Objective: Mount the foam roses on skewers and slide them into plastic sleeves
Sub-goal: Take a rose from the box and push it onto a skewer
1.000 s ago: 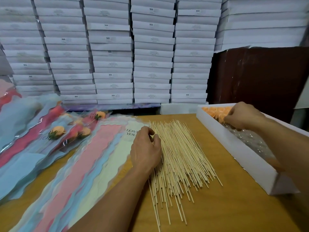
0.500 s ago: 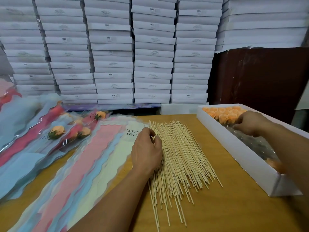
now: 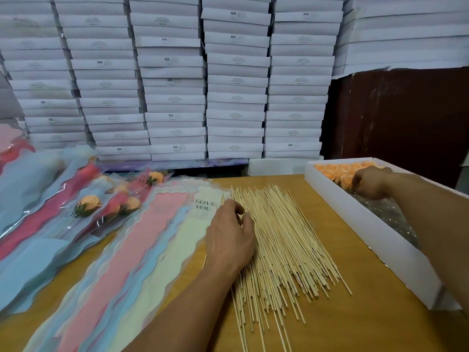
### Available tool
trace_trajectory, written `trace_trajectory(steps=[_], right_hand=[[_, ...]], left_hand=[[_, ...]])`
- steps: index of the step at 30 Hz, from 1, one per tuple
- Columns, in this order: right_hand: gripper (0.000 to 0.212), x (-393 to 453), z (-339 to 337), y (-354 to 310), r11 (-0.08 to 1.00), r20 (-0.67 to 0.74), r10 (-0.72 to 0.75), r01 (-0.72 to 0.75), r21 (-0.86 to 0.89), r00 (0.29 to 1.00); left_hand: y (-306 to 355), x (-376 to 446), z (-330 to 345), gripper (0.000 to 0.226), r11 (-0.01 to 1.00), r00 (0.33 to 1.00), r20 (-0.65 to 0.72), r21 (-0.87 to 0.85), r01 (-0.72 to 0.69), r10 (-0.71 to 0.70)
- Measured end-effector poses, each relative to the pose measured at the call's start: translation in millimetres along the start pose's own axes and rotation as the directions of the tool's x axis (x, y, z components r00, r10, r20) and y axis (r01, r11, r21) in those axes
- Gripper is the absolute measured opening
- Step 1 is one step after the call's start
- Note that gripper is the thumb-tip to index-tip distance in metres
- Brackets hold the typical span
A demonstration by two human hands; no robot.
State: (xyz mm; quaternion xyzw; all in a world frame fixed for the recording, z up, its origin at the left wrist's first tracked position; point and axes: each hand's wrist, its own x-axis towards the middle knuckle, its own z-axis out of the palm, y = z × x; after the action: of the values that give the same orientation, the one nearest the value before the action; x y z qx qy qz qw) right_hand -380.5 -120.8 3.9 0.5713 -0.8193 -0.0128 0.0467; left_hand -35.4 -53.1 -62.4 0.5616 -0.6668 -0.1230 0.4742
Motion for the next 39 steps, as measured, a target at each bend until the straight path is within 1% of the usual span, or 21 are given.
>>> trace_trajectory(steps=[2, 7, 11, 13, 17, 20, 25, 30, 34, 37, 39], right_hand=[[0.031, 4.7, 2.2, 0.1, 1.000, -0.011, -0.011, 0.011, -0.003, 1.000], [0.030, 13.1, 8.0, -2.3, 0.999, 0.024, -0.046, 0.046, 0.006, 0.999], [0.034, 18.2, 11.3, -7.2, 0.990, 0.096, -0.047, 0.033, 0.139, 0.994], [0.036, 18.6, 12.1, -7.9, 0.985, 0.119, -0.040, 0.019, 0.174, 0.992], [0.034, 19.2, 11.0, -8.4, 0.987, 0.097, 0.002, -0.017, 0.157, 0.995], [0.036, 20.8, 10.9, -8.9, 0.990, 0.089, -0.013, 0.000, 0.142, 0.996], [0.030, 23.0, 7.9, -11.9, 0.983, 0.068, -0.040, 0.027, 0.181, 0.997], [0.014, 16.0, 2.9, -18.7, 0.977, 0.057, -0.086, 0.073, 0.202, 0.995], [0.016, 8.0, -1.0, -22.6, 0.983, 0.057, -0.082, 0.071, 0.168, 0.995], [0.032, 7.4, -0.8, -22.7, 0.983, 0.036, -0.080, 0.073, 0.166, 0.996], [0.035, 7.1, 0.4, -21.9, 0.984, 0.017, -0.077, 0.073, 0.163, 0.997]], left_hand=[[0.8, -0.5, -0.3, 0.006, 1.000, 1.000, -0.004, -0.004, -0.008, 0.008], [2.4, -1.4, -0.9, 0.006, 1.000, 1.000, -0.011, -0.011, -0.026, 0.026], [2.8, -2.4, -0.5, 0.005, 0.999, 0.999, -0.008, -0.012, -0.038, 0.038], [3.6, -3.2, 0.0, 0.005, 0.999, 0.999, -0.009, -0.015, -0.050, 0.050], [4.5, -2.7, 1.0, 0.005, 0.999, 0.999, -0.001, -0.011, -0.053, 0.053], [5.0, -2.5, 0.6, 0.005, 0.999, 0.999, 0.001, -0.011, -0.050, 0.050], [5.3, -2.8, 0.7, 0.005, 0.998, 0.998, 0.005, -0.012, -0.059, 0.059], [5.0, -2.4, 0.5, 0.005, 0.999, 0.999, 0.006, -0.001, -0.042, 0.042], [4.8, -2.1, 0.9, 0.005, 0.999, 0.999, 0.008, 0.004, -0.036, 0.036], [4.6, -2.2, 1.0, 0.005, 0.999, 0.999, 0.013, 0.010, -0.032, 0.032], [4.7, -2.2, 0.9, 0.005, 0.999, 0.999, 0.013, 0.010, -0.033, 0.032]])
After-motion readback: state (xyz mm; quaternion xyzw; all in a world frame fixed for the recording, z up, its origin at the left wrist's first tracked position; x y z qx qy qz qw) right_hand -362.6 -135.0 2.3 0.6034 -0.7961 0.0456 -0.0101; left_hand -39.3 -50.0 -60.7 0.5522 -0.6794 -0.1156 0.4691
